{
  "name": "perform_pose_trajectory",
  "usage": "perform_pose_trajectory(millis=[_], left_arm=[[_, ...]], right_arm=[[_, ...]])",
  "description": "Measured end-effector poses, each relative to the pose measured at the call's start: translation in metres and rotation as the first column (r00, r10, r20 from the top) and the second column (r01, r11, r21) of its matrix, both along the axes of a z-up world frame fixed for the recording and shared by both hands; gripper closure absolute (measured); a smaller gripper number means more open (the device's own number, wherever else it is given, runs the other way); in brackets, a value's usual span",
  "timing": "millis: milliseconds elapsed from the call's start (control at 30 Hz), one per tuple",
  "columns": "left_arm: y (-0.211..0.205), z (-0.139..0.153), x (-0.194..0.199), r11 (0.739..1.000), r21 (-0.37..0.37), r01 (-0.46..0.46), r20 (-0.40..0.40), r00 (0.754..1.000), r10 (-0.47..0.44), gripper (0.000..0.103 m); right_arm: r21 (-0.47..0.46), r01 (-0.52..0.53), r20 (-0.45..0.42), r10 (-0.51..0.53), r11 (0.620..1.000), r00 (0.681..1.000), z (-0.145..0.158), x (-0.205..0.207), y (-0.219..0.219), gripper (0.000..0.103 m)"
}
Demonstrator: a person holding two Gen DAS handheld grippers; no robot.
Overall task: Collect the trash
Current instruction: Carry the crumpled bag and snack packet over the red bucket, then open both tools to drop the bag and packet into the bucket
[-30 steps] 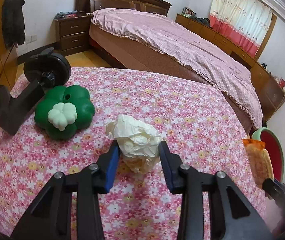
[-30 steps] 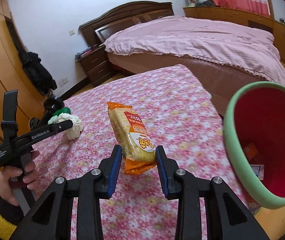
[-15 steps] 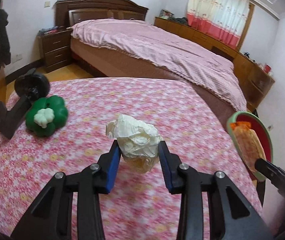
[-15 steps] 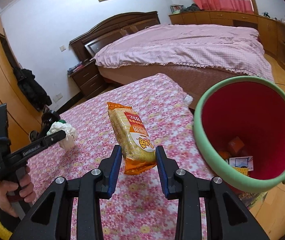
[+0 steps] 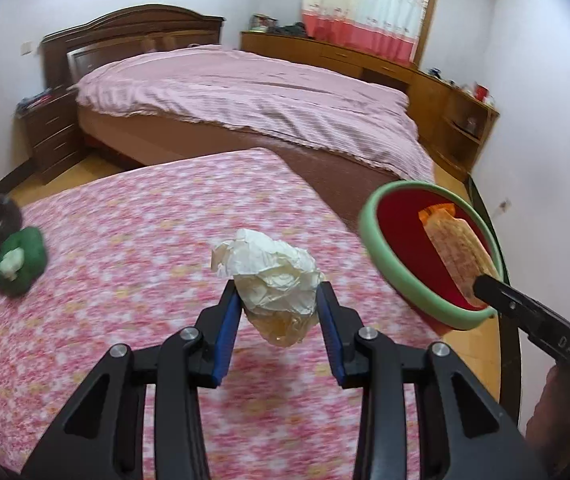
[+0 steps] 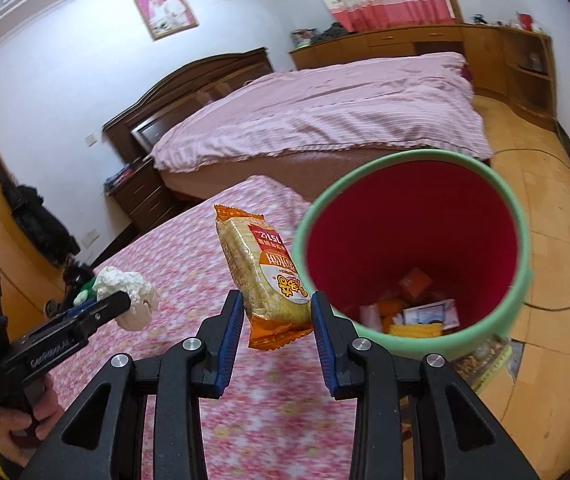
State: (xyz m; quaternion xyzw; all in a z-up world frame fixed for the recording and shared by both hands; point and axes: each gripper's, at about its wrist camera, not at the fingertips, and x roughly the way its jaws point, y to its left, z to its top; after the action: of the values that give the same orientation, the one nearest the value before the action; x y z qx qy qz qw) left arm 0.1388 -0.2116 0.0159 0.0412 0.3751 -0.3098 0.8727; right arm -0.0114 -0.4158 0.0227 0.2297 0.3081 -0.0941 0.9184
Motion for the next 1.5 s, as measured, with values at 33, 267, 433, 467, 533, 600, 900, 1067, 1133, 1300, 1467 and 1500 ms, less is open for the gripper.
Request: perform_pose_trajectory(millis=[33, 267, 433, 467, 533, 600, 900, 1067, 1133, 1300, 1467, 1500], left_arm=[[-0.010, 0.000, -0.003, 1.000, 0.002, 0.018, 0.001, 1.000, -0.018, 0.065], [-0.058, -0.001, -0.015, 0.993, 0.026, 0.113, 0.011, 0.994, -0.113, 0.065], [-0.091, -0.001, -0.022, 0.984, 0.033, 0.176, 0.026, 0.984, -0.177, 0.065], [-0.096, -0.001, -0.022, 0.982, 0.034, 0.184, 0.027, 0.982, -0.185, 0.065], [-0.109, -0.003, -0.023, 0.978, 0.038, 0.206, 0.032, 0.978, -0.207, 0.065], [-0.119, -0.005, -0.024, 0.975, 0.042, 0.220, 0.033, 0.975, -0.221, 0.065], [-0.167, -0.020, -0.025, 0.951, 0.082, 0.299, -0.023, 0.954, -0.298, 0.062], [-0.178, -0.025, -0.027, 0.947, 0.095, 0.308, -0.030, 0.951, -0.306, 0.048], [-0.177, -0.023, -0.028, 0.949, 0.091, 0.302, -0.019, 0.953, -0.301, 0.042], [-0.166, -0.016, -0.031, 0.955, 0.074, 0.287, -0.016, 0.958, -0.287, 0.042], [-0.141, -0.008, -0.032, 0.968, 0.066, 0.242, -0.017, 0.970, -0.241, 0.042], [-0.136, -0.006, -0.031, 0.971, 0.066, 0.231, -0.017, 0.973, -0.231, 0.042]], right_arm=[[0.005, 0.015, 0.000, -0.015, 1.000, 1.000, -0.001, -0.002, -0.005, 0.068], [0.025, 0.110, -0.009, -0.110, 0.994, 0.994, -0.010, -0.022, -0.042, 0.068], [0.011, 0.181, -0.023, -0.180, 0.984, 0.983, -0.016, -0.032, -0.064, 0.067], [0.010, 0.193, -0.026, -0.193, 0.981, 0.981, -0.017, -0.032, -0.069, 0.067], [0.012, 0.211, -0.027, -0.211, 0.977, 0.977, -0.018, -0.034, -0.078, 0.067], [0.013, 0.220, -0.025, -0.220, 0.975, 0.975, -0.018, -0.036, -0.084, 0.067], [0.016, 0.251, 0.006, -0.251, 0.968, 0.968, -0.015, -0.051, -0.104, 0.067], [0.012, 0.262, 0.010, -0.262, 0.965, 0.965, -0.014, -0.057, -0.108, 0.067], [0.009, 0.263, 0.013, -0.263, 0.965, 0.965, -0.013, -0.058, -0.107, 0.067], [-0.006, 0.265, 0.019, -0.265, 0.964, 0.964, -0.011, -0.060, -0.104, 0.066], [-0.006, 0.252, 0.008, -0.252, 0.968, 0.968, -0.012, -0.057, -0.094, 0.055], [-0.008, 0.246, 0.002, -0.246, 0.969, 0.969, -0.012, -0.056, -0.089, 0.055]])
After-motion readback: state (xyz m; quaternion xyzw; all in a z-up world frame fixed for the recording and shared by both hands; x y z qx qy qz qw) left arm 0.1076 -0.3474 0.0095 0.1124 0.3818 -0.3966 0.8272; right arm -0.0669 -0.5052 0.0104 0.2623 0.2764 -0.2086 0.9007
